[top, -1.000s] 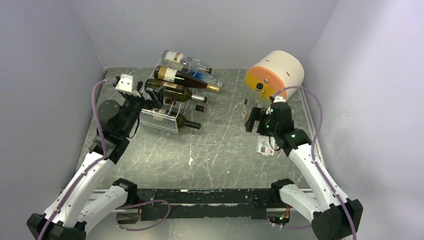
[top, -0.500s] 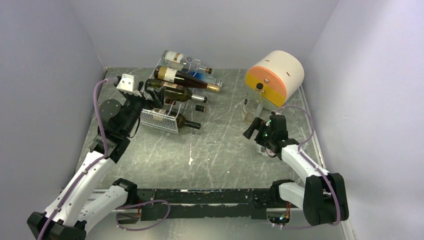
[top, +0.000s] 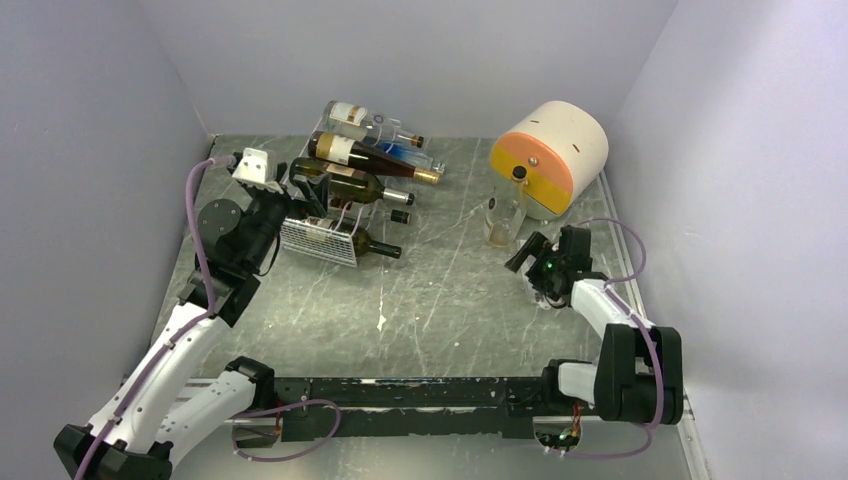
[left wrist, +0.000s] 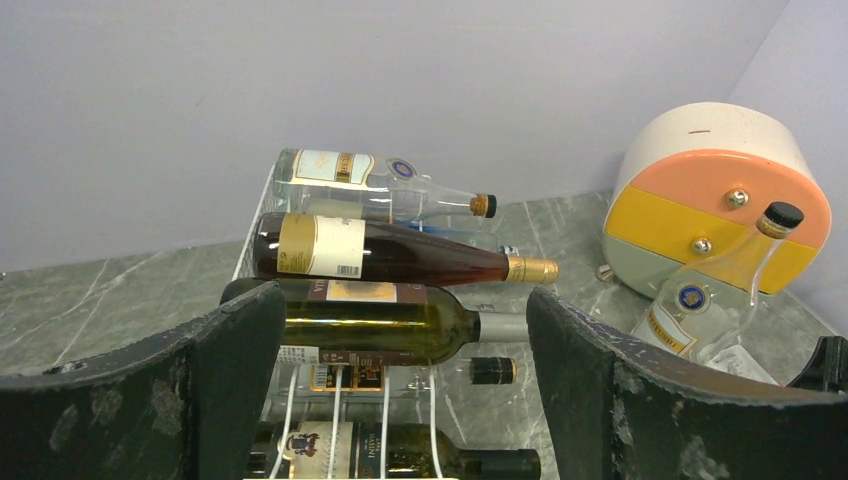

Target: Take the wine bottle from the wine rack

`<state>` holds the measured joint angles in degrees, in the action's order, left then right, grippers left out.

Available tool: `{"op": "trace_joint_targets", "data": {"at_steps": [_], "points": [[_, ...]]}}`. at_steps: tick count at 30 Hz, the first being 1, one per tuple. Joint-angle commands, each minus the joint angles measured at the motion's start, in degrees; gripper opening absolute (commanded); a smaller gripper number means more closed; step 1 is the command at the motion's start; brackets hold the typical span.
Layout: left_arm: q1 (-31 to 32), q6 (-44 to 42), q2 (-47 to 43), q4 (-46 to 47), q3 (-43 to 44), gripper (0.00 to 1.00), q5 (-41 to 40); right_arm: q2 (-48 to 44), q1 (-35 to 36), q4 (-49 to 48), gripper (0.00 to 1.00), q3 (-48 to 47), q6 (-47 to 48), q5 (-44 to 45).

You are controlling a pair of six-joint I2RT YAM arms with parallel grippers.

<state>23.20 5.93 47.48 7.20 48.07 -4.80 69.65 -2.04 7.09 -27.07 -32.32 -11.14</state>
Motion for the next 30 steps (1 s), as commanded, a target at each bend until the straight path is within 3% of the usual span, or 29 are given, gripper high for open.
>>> {"op": "trace_joint_targets", "data": {"at_steps": [1, 5, 10, 17, 21, 27, 30], "points": [[0.6, -0.3, -1.0, 1.2, 0.7, 0.94, -0.6, 1.9, -3.6, 5.4, 1.00, -1.9, 0.3, 5.3], [0.7, -0.3, -0.8, 1.0, 0.9, 0.94, -0.3, -1.6, -3.7, 7.5, 1.00, -4.0, 1.4, 7.9], [0.7, 0.0, -1.0, 0.9, 1.1, 0.94, -0.3, -9.6, -1.7, 10.6, 1.00, -7.1, 2.6, 3.3], [0.7, 0.9, 0.0, -0.7, 2.2, 0.94, -0.9, -13.9, 12.2, 16.0, 1.00, -16.3, 0.8, 4.5], [0.7, 1.5, 0.9, -2.1, 3.5, 0.94, -0.6, -9.1, 22.4, 11.4, 1.00, -20.2, -1.6, 0.4], [0.7, 1.9, 0.9, -2.3, 3.1, 0.94, -5.1, 3.0, 39.9, -6.9, 1.00, -22.5, -14.7, 7.3], [0.7, 2.5, 0.7, -3.3, 3.4, 0.94, -6.2, 12.4, 44.7, -9.1, 1.00, -29.2, -20.8, 13.0]]}}
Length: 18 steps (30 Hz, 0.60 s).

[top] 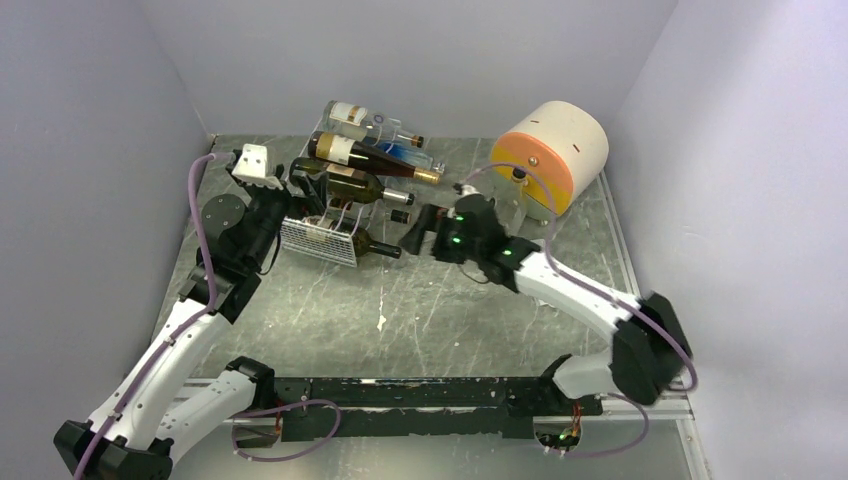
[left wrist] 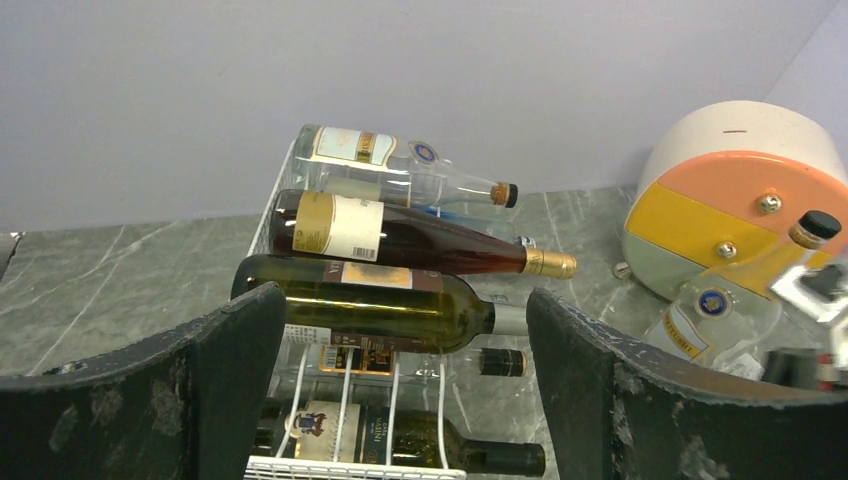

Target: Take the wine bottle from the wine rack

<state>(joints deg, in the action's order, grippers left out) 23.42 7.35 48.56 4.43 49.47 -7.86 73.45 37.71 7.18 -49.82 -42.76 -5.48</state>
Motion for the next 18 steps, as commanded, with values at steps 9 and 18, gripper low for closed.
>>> {"op": "trace_joint_targets", "data": {"at_steps": [9, 18], "points": [[0.3, 0.9, -1.4, -0.4, 2.0, 0.94, -3.3, 27.3, 12.3, -3.4, 1.00, -22.9, -34.9, 33.0], [0.1, 0.5, -4.3, 1.3, 1.0, 0.94, -4.1, 33.3, 12.7, 13.6, 1.00, -30.6, -61.1, 50.4]]}}
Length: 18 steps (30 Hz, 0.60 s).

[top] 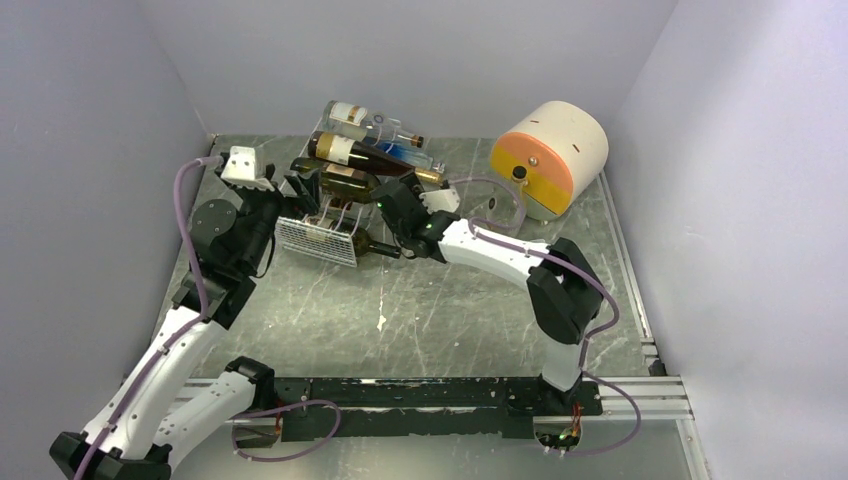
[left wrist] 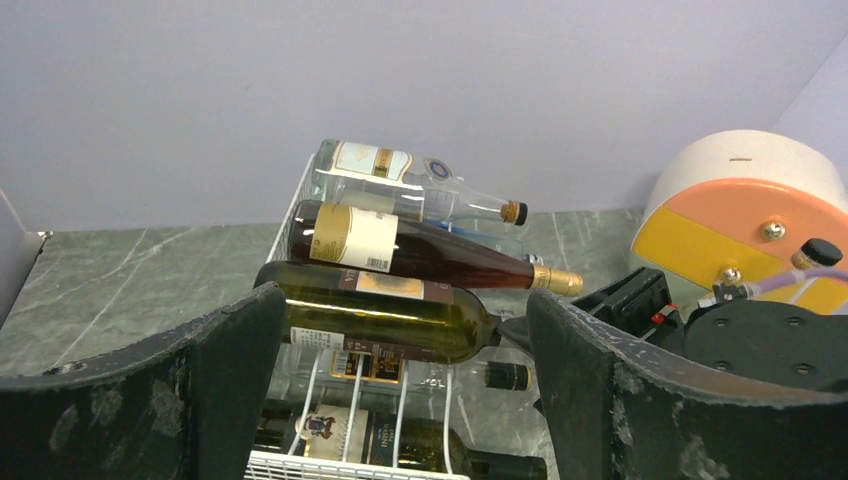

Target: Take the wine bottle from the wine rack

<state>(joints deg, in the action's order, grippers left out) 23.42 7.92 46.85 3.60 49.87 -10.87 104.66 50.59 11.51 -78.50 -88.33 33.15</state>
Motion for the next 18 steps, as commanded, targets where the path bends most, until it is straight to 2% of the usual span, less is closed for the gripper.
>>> {"op": "trace_joint_targets", "data": {"at_steps": [1, 4, 9, 13, 18], "points": [[0.1, -0.1, -2.9, 3.0, 0.0, 0.94, -0.6, 2.5, -0.1, 8.2, 1.00, -1.5, -16.4, 11.8], [0.1, 0.0, -2.8, 1.9, 0.9, 0.94, 1.4, 4.7, -0.4, 5.7, 1.00, -3.0, -17.8, 11.8], [0.4, 0.3, -2.2, 3.3, 0.4, 0.94, 6.2, 9.1, -0.4, 8.8, 0.98, -8.7, -21.2, 14.8], [0.5, -0.1, -2.2, 2.4, 0.7, 0.94, 4.9, 12.2, -1.1, 10.6, 0.96, -12.2, -23.8, 16.1], [0.6, -0.8, -3.3, 2.9, 0.4, 0.94, 4.1, 13.9, -1.7, 7.9, 0.80, -12.0, -25.6, 16.4]]}}
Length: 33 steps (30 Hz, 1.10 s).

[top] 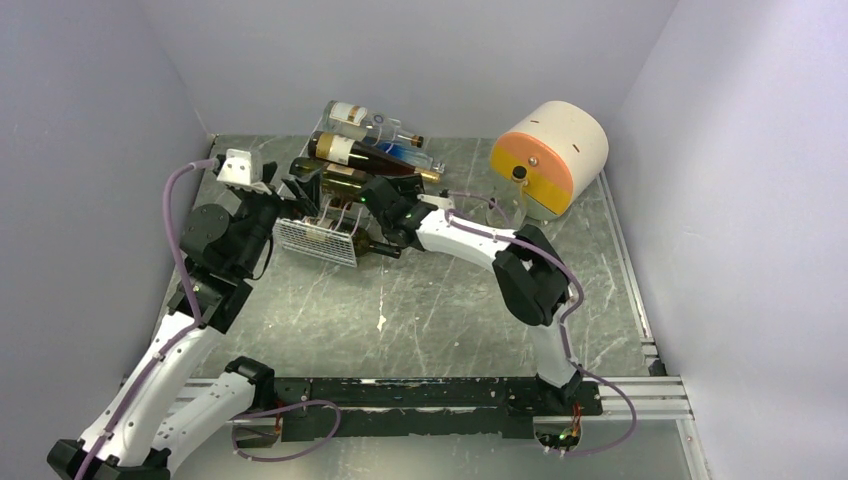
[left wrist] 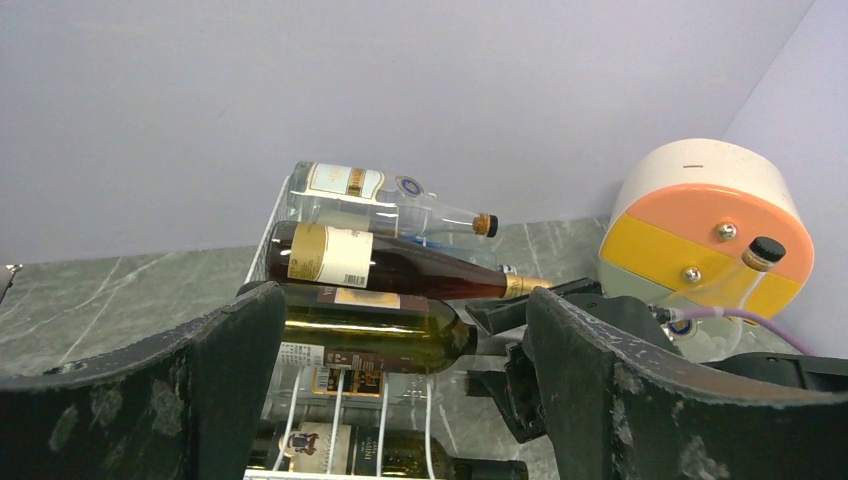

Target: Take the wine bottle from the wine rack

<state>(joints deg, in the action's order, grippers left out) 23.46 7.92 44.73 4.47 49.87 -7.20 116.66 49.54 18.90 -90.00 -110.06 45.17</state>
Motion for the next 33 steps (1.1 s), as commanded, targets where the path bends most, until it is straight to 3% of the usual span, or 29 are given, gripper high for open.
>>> {"op": "trace_joint_targets", "data": {"at_steps": [1, 4, 7, 18, 26, 33], "points": [[0.5, -0.9, -1.3, 1.9, 0.5, 0.94, 0.0, 2.2, -0.9, 0.8, 0.80, -0.8, -4.8, 4.2], [0.5, -0.8, -1.6, 2.2, 0.2, 0.94, -0.4, 3.4, -1.5, 1.2, 0.77, -1.7, -7.0, 3.9], [0.5, -0.7, -1.2, 2.3, 0.2, 0.94, 0.2, 4.2, -1.9, -1.0, 0.65, -1.8, -7.8, 3.4], [0.5, -1.0, -1.4, 2.3, 0.0, 0.94, -1.0, 6.4, -1.8, -5.4, 0.57, -4.5, -9.1, 1.5], [0.5, -1.0, -0.9, 2.2, 0.0, 0.94, -1.2, 3.0, -1.9, -11.9, 0.38, 2.0, -11.4, -1.5], [0.5, -1.5, -1.0, 2.2, -0.1, 0.94, -2.2, -4.0, -1.7, -21.1, 0.19, 8.2, -7.3, -1.5]]}}
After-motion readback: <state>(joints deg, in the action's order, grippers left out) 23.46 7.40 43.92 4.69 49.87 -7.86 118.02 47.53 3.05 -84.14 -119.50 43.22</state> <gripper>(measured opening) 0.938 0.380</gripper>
